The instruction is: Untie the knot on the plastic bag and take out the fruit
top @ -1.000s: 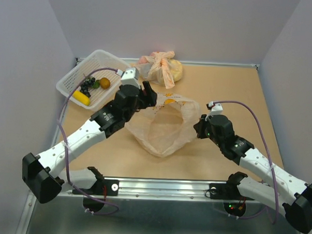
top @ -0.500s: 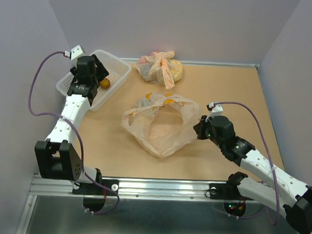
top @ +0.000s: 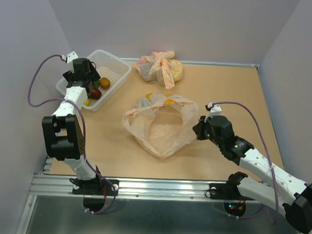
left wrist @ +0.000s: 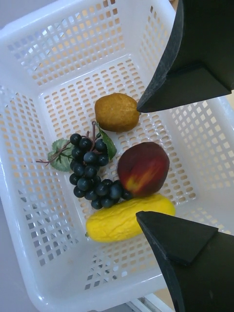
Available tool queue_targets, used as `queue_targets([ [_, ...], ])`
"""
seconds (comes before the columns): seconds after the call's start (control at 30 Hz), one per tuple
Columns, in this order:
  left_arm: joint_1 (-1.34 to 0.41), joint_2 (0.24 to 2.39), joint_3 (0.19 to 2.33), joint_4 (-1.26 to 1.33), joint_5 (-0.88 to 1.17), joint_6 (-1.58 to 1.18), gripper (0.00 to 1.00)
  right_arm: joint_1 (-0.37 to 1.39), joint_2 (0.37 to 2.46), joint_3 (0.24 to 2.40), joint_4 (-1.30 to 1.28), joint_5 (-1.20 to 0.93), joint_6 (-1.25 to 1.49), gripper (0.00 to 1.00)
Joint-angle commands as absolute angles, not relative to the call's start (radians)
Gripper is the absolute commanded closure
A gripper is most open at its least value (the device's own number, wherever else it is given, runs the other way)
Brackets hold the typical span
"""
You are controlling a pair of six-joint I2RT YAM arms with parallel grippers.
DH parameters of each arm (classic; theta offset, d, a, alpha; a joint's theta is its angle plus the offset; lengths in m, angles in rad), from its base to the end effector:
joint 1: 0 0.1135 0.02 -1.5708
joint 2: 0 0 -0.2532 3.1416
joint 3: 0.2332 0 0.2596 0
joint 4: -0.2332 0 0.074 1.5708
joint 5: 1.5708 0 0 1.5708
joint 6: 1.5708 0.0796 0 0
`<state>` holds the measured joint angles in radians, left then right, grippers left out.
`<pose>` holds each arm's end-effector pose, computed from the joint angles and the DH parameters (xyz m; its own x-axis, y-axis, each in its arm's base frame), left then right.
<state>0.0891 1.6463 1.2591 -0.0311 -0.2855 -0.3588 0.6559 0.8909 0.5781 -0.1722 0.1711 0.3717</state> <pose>0.4293 0.0609 0.2651 -0.2588 -0.3614 -0.8958 -0.4620 0.8607 -0.2138 0.2099 0.1444 0.2187 -0.5192 0.0521 -0.8531 -0.3145 0.9165 0.2474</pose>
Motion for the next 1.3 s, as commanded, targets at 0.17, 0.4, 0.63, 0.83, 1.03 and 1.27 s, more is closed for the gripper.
queue_targets([
  [0.17, 0.083, 1.548, 1.238, 0.023, -0.265, -0.327, 0.05, 0.660, 0.894, 0.598, -0.150, 0.170, 0.368, 1.00],
  [0.4, -0.147, 1.407, 1.223, -0.066, -0.325, -0.250, 0.04, 0.660, 0.908, 0.609, -0.150, 0.172, 0.360, 1.00],
  [0.63, -0.414, 1.153, 1.089, -0.178, -0.305, -0.281, 0.04, 0.661, 0.908, 0.620, -0.150, 0.169, 0.351, 1.00],
  [0.83, -0.668, 1.036, 0.971, -0.251, -0.362, -0.383, 0.04, 0.660, 0.931, 0.626, -0.150, 0.161, 0.354, 1.00],
  [1.03, -0.827, 1.069, 0.948, -0.368, -0.459, -0.485, 0.04, 0.660, 0.940, 0.626, -0.147, 0.123, 0.348, 1.00],
  [1.27, -0.914, 1.156, 0.939, -0.405, -0.586, -0.583, 0.04, 0.661, 0.882, 0.604, -0.141, 0.101, 0.354, 0.99],
])
